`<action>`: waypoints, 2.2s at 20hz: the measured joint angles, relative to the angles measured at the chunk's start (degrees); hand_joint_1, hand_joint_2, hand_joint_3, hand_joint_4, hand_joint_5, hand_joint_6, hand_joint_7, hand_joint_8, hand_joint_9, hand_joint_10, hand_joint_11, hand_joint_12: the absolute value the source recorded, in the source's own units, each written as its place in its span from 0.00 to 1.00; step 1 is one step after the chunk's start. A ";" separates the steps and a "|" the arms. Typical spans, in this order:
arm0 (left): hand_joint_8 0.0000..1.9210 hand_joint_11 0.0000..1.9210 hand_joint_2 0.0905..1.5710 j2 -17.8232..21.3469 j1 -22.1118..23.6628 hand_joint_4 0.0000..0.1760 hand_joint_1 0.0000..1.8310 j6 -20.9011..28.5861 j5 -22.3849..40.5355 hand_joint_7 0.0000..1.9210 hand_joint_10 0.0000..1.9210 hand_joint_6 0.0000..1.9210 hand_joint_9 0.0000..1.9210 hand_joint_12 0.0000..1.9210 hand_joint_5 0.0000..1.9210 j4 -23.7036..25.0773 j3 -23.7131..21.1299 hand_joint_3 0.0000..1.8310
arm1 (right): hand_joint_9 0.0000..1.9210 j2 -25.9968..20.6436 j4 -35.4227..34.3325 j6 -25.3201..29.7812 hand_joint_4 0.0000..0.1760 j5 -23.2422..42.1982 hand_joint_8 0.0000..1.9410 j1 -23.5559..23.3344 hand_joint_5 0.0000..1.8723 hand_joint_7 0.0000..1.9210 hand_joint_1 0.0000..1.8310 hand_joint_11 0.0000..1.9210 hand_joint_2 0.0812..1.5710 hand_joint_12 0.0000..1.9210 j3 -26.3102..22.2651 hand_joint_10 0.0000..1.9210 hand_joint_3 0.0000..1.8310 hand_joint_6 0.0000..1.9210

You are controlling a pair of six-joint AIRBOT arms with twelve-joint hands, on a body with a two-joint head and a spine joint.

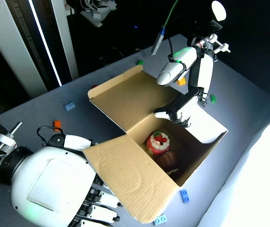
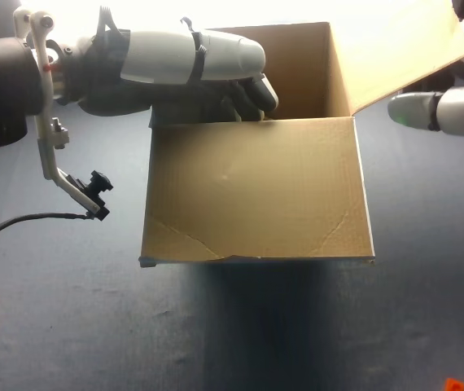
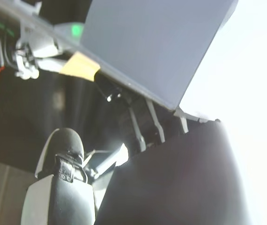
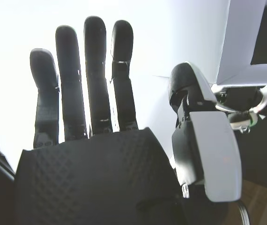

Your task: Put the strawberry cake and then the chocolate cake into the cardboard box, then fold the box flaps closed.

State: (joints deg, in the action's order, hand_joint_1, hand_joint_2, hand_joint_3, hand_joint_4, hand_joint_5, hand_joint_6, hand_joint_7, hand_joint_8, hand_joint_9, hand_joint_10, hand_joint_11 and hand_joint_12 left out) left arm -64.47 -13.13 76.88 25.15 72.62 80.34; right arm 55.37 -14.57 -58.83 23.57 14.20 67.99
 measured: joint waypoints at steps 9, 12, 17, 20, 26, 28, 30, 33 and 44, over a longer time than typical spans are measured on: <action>0.46 0.17 0.77 -0.44 0.59 0.00 0.15 -0.15 0.04 0.37 0.71 0.36 0.28 0.95 0.36 0.07 0.79 0.00 | 0.29 -1.64 0.48 0.00 0.00 0.26 0.50 -1.33 0.38 0.39 0.06 0.14 0.80 0.94 0.00 0.66 0.00 0.46; 0.51 0.17 0.77 -0.92 2.08 0.00 0.14 -0.37 0.02 0.35 0.73 0.37 0.27 0.96 0.36 0.87 2.40 0.00 | 0.28 -2.38 0.35 0.00 0.00 0.59 0.52 -2.45 0.36 0.38 0.08 0.14 0.80 0.95 0.02 0.67 0.00 0.48; 0.45 0.18 0.77 -1.03 4.52 0.00 0.15 -0.39 0.17 0.38 0.65 0.36 0.30 0.91 0.35 -0.31 4.31 0.00 | 0.27 -2.43 0.46 0.00 0.00 0.57 0.61 -2.56 0.33 0.35 0.10 0.15 0.79 0.96 0.07 0.75 0.00 0.58; 0.49 0.17 0.78 -1.14 5.33 0.00 0.13 -0.37 0.66 0.36 0.71 0.40 0.27 0.95 0.34 -0.33 4.90 0.00 | 0.29 -2.56 0.46 0.02 0.00 0.61 0.55 -3.39 0.36 0.38 0.10 0.15 0.79 0.95 0.07 0.68 0.00 0.52; 0.44 0.17 0.77 -0.63 6.51 0.00 0.15 -0.37 0.61 0.38 0.68 0.39 0.30 0.95 0.35 -0.55 5.97 0.00 | 0.30 -2.95 3.08 0.70 0.00 3.30 0.49 -4.04 0.38 0.40 0.07 0.15 0.80 0.94 -1.95 0.65 0.00 0.45; 0.46 0.17 0.78 -0.20 6.51 0.00 0.13 -0.37 0.37 0.37 0.71 0.40 0.28 0.96 0.34 -0.35 5.97 0.00 | 0.29 -2.89 3.87 1.01 0.00 4.37 0.50 -4.07 0.39 0.40 0.07 0.15 0.79 0.94 -2.93 0.66 0.00 0.44; 0.50 0.16 0.77 0.04 6.45 0.00 0.14 -0.37 0.26 0.35 0.72 0.43 0.27 0.96 0.33 -0.37 5.95 0.00 | 0.29 -2.84 3.82 1.79 0.00 5.31 0.49 -4.07 0.38 0.39 0.07 0.14 0.80 0.94 -2.95 0.65 0.00 0.44; 0.51 0.16 0.77 0.31 4.74 0.00 0.14 -0.37 -0.15 0.35 0.72 0.44 0.27 0.96 0.34 -0.92 4.96 0.00 | 0.28 -2.78 3.67 2.05 0.00 6.71 0.53 -4.44 0.36 0.38 0.07 0.13 0.80 0.96 -2.95 0.70 0.00 0.48; 0.45 0.18 0.77 -0.76 1.05 0.00 0.15 -3.58 -0.42 0.37 0.70 0.39 0.28 0.95 0.34 -5.64 4.02 0.00 | 0.29 0.94 4.42 2.58 0.00 4.46 0.54 -9.07 0.37 0.39 0.05 0.14 0.81 0.95 -1.01 0.69 0.00 0.51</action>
State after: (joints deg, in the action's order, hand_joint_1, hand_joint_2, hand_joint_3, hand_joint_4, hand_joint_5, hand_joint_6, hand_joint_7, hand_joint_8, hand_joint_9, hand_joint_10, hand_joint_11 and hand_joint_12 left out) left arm -65.23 -12.08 73.30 24.73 66.98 84.36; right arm 56.31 -10.15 -56.25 28.03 5.13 66.98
